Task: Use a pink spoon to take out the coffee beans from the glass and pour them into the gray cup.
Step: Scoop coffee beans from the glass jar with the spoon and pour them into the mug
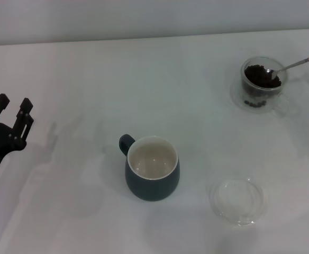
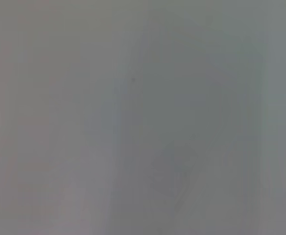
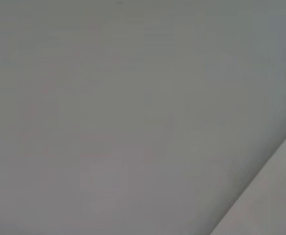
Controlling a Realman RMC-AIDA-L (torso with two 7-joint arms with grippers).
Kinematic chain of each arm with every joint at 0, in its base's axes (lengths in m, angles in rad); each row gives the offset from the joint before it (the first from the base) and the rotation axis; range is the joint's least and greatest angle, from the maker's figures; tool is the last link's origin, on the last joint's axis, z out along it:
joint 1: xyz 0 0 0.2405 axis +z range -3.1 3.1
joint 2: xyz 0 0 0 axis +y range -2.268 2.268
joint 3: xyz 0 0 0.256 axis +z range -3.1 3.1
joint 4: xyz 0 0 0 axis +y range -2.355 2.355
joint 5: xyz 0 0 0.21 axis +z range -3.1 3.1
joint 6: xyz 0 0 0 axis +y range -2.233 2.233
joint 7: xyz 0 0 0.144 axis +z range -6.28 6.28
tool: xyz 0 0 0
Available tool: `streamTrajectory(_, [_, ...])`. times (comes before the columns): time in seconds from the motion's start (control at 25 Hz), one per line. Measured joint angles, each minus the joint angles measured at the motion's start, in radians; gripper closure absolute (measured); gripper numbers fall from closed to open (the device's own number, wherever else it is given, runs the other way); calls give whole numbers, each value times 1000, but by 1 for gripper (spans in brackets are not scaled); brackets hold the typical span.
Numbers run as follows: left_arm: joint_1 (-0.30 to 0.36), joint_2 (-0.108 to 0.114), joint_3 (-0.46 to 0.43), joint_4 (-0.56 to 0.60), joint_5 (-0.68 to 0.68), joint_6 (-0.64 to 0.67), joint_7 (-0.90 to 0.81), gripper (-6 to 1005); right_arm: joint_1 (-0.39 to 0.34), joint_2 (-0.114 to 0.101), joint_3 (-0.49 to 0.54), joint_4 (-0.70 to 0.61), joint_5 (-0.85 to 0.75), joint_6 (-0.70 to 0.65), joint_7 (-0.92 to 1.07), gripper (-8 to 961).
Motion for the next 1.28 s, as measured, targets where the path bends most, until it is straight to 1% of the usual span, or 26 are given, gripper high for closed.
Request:
streamTrajectory(0.36, [2,0,0,3,0,0,0,510,2,-3,-8,15,21,55,36,805])
streamTrajectory(0.76, [-3,4,0,4,0,10,0,510,8,22,-48,14,13,105,28,805])
streamTrajectory(0.92, [-4,5,0,5,0,11,0,510,6,40,-71,5,13,133,23,805])
streamTrajectory(1.28, [-8,5,0,6,0,12,0,511,8,69,-140,-1,12,176,16,806])
